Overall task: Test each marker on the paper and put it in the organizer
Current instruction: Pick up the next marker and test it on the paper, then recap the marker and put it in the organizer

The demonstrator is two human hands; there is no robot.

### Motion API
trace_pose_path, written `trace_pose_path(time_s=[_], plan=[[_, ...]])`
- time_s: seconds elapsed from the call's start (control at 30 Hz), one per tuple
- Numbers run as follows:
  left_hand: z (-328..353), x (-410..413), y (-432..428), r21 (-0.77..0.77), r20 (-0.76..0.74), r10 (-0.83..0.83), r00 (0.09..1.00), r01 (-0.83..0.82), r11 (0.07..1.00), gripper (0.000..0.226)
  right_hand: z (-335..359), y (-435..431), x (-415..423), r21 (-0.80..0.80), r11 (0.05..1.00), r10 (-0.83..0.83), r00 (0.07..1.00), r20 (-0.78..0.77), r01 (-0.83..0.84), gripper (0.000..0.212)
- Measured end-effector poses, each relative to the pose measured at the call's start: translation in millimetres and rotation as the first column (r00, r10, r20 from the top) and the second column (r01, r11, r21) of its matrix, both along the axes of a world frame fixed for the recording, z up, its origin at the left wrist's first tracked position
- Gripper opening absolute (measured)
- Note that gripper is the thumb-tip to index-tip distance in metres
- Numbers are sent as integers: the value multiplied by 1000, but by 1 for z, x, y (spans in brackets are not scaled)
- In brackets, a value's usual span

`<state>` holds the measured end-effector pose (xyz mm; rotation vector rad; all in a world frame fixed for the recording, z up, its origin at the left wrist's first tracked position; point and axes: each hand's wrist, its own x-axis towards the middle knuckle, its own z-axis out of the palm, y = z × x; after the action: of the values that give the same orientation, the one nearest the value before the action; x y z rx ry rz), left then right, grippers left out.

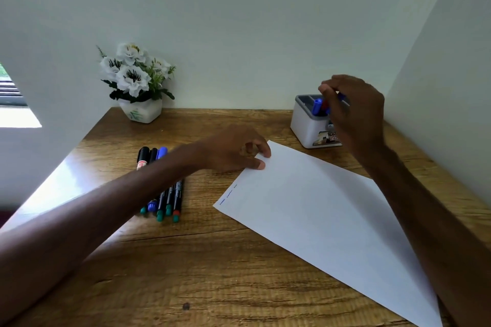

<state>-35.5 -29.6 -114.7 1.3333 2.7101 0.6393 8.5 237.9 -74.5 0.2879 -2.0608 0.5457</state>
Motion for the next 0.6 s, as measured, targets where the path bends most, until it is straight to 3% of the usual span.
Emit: trace_pose_path(time_s=[0.13, 0.23, 0.3, 0.37, 0.43, 0.5, 0.6], plan=[[9, 2, -4, -30, -6, -14, 1000, 14, 999, 24, 5, -11, 8, 87, 996, -9, 996, -88, 17, 28], [23, -4, -15, -6, -47, 28, 999, -29, 1000, 19, 11, -45, 26, 155, 986, 99, 965, -244, -62, 18], [33, -11, -29, 9, -75, 90, 993, -89, 996, 17, 6, -75, 37, 223, 964, 197, 949, -245, -142, 15], [40, -17, -44, 20, -92, 140, 986, -139, 990, 15, -7, -104, 46, 291, 923, 306, 940, -154, -253, 12], [44, -22, -60, 44, -84, 174, 981, -170, 984, 16, -22, -126, 51, 322, 844, 443, 896, 34, -429, 9], [45, -27, -72, 79, -42, 214, 976, -210, 975, 16, -32, -145, 52, 305, 753, 525, 812, 255, -583, 12], [45, -31, -81, 127, 33, 252, 967, -255, 959, 14, -38, -167, 44, 306, 629, 579, 694, 429, -714, 28]])
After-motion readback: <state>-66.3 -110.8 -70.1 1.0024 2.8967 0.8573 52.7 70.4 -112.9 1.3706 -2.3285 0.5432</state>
